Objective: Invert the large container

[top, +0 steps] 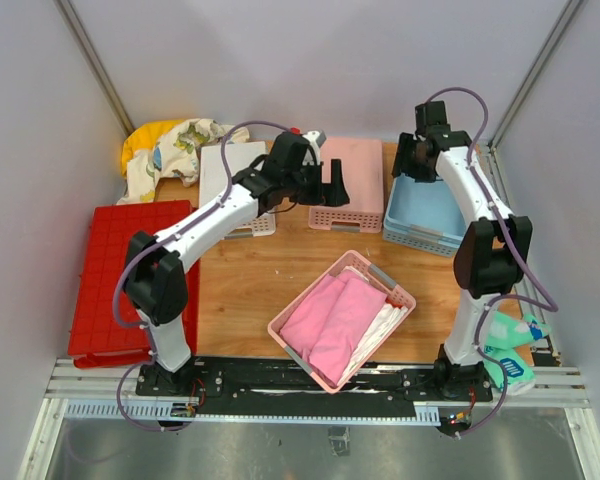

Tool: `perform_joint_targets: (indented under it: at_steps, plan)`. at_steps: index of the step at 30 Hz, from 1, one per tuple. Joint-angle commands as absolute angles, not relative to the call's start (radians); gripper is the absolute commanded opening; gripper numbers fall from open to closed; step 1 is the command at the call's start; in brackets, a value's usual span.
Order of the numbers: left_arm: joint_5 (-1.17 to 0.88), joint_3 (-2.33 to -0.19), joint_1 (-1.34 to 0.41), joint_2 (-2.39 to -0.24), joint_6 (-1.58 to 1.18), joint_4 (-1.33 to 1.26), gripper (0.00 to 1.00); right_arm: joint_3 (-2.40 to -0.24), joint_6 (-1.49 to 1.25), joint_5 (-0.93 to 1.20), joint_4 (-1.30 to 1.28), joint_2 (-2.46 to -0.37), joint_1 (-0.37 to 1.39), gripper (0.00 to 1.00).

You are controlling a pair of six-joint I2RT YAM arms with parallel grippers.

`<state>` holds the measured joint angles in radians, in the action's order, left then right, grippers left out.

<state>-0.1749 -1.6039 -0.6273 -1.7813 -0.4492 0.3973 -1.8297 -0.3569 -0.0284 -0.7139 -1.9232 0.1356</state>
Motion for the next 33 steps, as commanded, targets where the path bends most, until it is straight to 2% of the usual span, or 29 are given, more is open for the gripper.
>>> perform_joint_targets:
  at_steps: [1,5,11,16,17,20,24,30,33]
  plan:
    - [-0.202,-1.633,-0.66,-1.809,-0.426,0.414,0.99,-1.877,-0.344,-0.016,-0.753,-2.024,0.148,0.57]
    - [-0.207,-1.625,-0.667,-1.812,-0.426,0.416,0.99,-1.887,-0.337,-0.03,-0.775,-2.065,0.149,0.52]
    - [-0.183,-1.657,-0.691,-1.827,-0.417,0.426,0.99,-1.764,-0.332,-0.118,-0.752,-1.99,0.099,0.27]
    - [-0.175,-1.797,-0.743,-1.934,-0.418,0.426,0.99,-1.675,-0.324,-0.091,-0.712,-1.89,0.063,0.23]
    - [-0.182,-1.834,-0.751,-1.966,-0.418,0.429,0.99,-1.671,-0.322,-0.098,-0.714,-1.88,0.061,0.25]
    - [-0.219,-1.944,-0.773,-2.055,-0.431,0.434,0.99,-1.662,-0.322,-0.097,-0.72,-1.854,0.043,0.41]
    - [-0.214,-2.012,-0.779,-2.095,-0.445,0.448,0.99,-1.658,-0.316,-0.052,-0.73,-1.797,0.036,0.55]
    - [-0.107,-1.944,-0.766,-1.972,-0.429,0.51,0.99,-1.617,-0.323,0.009,-0.618,-1.673,0.077,0.7]
    - [-0.03,-1.833,-0.761,-1.828,-0.441,0.481,0.99,-1.596,-0.331,0.052,-0.556,-1.664,0.112,0.72]
